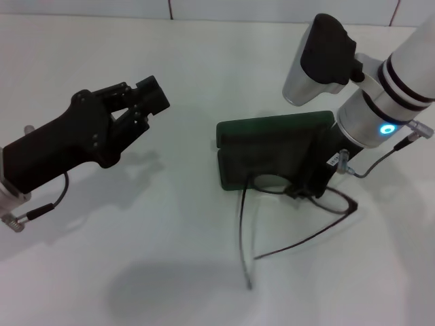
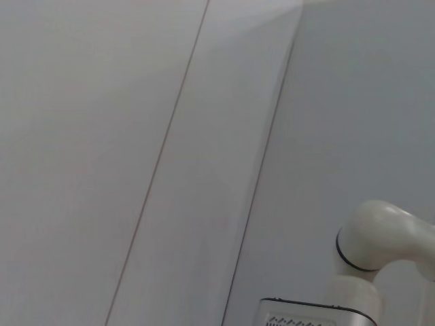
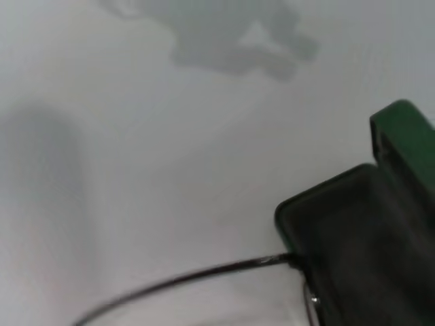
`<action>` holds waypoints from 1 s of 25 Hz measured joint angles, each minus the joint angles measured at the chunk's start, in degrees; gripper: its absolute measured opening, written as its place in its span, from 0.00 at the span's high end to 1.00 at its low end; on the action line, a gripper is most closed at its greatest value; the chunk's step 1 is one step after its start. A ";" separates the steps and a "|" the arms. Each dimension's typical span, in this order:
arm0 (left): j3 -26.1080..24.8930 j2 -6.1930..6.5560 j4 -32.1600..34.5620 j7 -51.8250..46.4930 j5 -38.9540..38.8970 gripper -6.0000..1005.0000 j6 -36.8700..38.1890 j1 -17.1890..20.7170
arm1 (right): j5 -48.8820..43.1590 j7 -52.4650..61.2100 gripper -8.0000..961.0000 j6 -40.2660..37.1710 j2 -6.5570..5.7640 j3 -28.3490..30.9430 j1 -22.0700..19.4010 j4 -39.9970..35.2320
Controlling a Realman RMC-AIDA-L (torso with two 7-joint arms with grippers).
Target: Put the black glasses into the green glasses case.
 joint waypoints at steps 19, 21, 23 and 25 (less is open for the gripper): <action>0.09 -0.02 -3.83 1.82 -2.23 0.93 3.52 -1.80 | 12.53 -12.34 0.90 -8.54 -0.48 15.52 -15.55 -18.98; 0.07 0.02 -4.84 3.41 -2.25 0.94 5.48 -2.70 | 16.50 -16.77 0.90 -8.65 -0.35 17.88 -18.13 -19.11; 0.10 -0.05 -5.58 5.21 -2.30 0.94 7.36 -3.62 | 19.97 -19.84 0.90 -8.07 -0.30 19.01 -19.78 -18.73; 0.20 -0.10 -6.62 6.60 -2.65 0.94 9.40 -5.05 | 22.96 -22.17 0.90 -7.71 -0.28 19.96 -20.85 -18.15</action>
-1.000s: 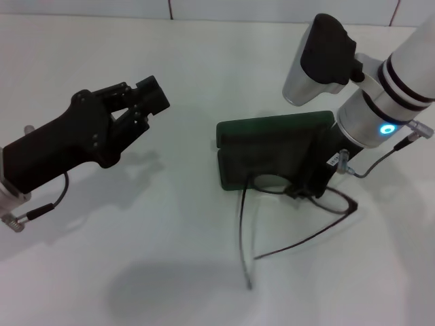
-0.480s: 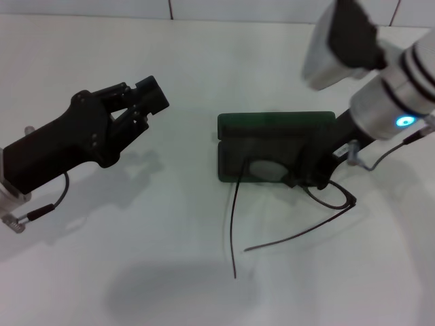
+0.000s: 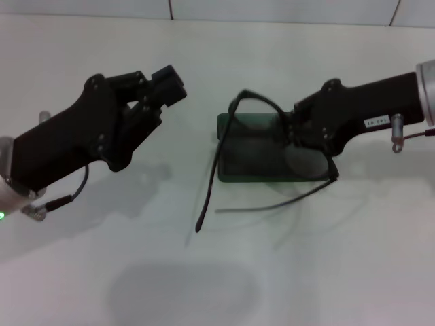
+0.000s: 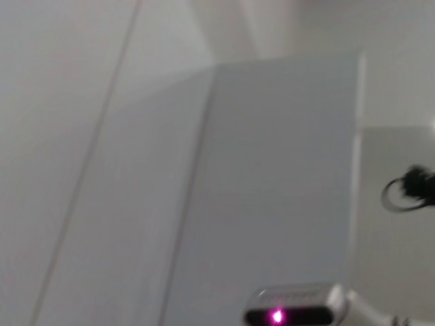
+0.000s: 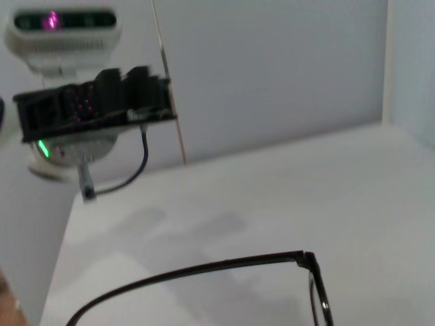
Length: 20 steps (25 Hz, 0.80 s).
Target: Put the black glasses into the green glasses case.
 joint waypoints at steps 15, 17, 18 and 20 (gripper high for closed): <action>8.29 0.00 -9.62 4.05 0.02 0.96 1.70 -13.09 | 15.90 -13.16 0.90 -0.81 -0.05 1.92 -1.69 6.06; 8.34 -0.04 -10.35 4.09 0.05 0.96 0.78 -13.60 | 17.01 -14.30 0.90 -1.63 -0.05 1.76 -1.28 7.13; 8.35 -0.09 -10.49 4.10 0.05 0.96 0.32 -13.71 | 17.47 -14.72 0.90 -2.05 -0.05 1.75 -1.11 7.59; 8.37 -0.16 -10.50 4.11 0.06 0.96 -0.25 -13.71 | 18.53 -15.60 0.90 -3.14 -0.06 1.75 -0.79 8.72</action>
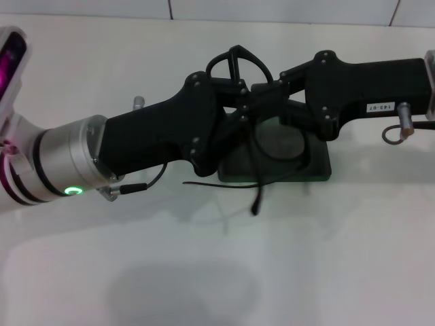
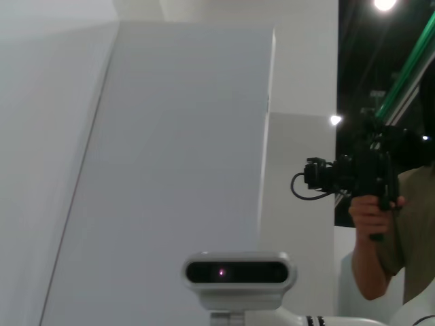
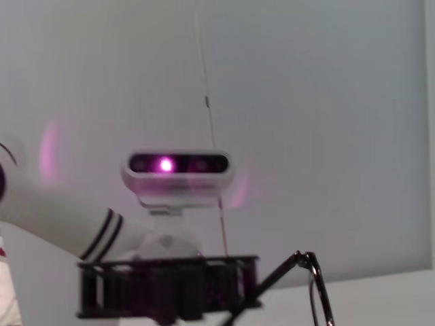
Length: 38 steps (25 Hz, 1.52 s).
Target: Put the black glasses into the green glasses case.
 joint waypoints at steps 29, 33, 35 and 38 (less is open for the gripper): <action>0.29 -0.32 -3.73 0.61 -1.45 0.96 -2.96 0.56 | 4.26 -1.88 0.90 -5.21 -0.11 0.51 -0.95 3.73; 0.23 -0.28 -3.84 0.64 -2.09 0.96 -3.54 0.90 | 4.82 -1.94 0.90 -5.42 -0.20 0.63 -1.11 3.73; 0.21 -0.27 -3.86 0.64 -2.19 0.96 -3.62 1.07 | 4.86 -1.95 0.90 -5.42 -0.20 0.65 -1.14 3.73; 0.26 -0.26 -3.87 0.64 -2.24 0.96 -3.69 1.13 | 4.92 -1.96 0.90 -5.18 -0.20 0.77 -1.44 3.74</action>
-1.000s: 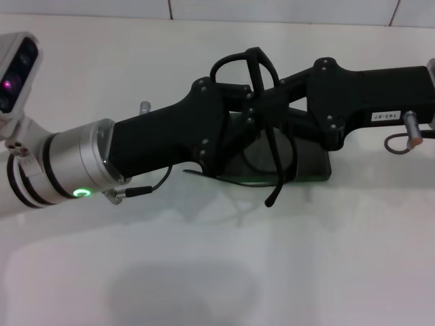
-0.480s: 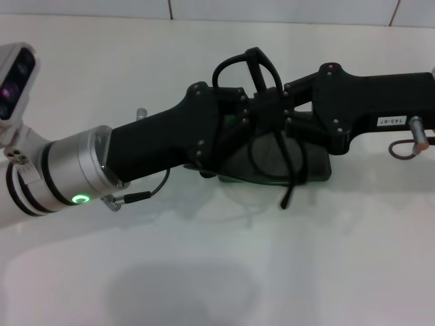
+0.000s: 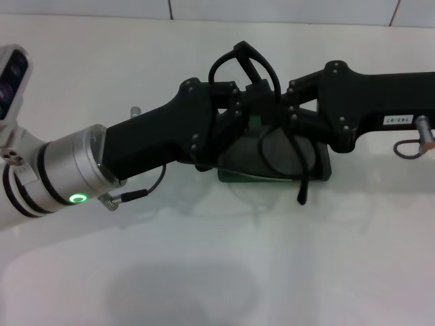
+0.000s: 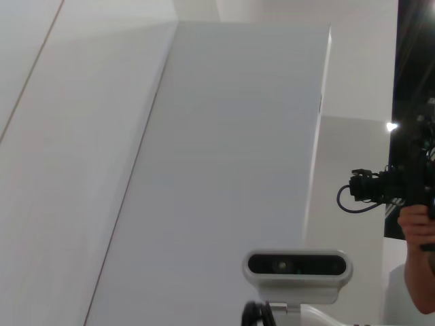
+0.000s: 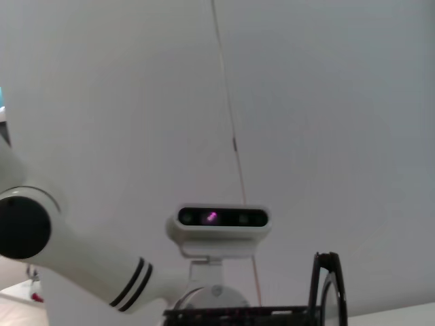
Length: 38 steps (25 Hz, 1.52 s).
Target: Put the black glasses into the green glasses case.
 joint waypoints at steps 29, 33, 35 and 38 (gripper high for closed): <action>1.95 0.33 0.94 -0.47 -2.03 0.96 4.08 0.89 | 0.23 -3.68 0.90 -2.88 0.07 13.12 -0.54 6.63; 3.73 0.15 0.67 -0.54 -1.81 0.96 4.28 -0.77 | 0.22 -3.97 0.90 -2.95 0.11 11.81 1.57 8.97; 3.96 0.06 0.49 -0.53 -1.77 0.96 4.27 -1.32 | 0.22 -4.13 0.90 -3.01 0.19 10.90 2.48 9.80; 4.01 -0.01 0.36 -0.52 -1.90 0.96 4.11 -1.59 | 0.20 -4.23 0.90 -2.98 0.31 9.37 3.65 10.73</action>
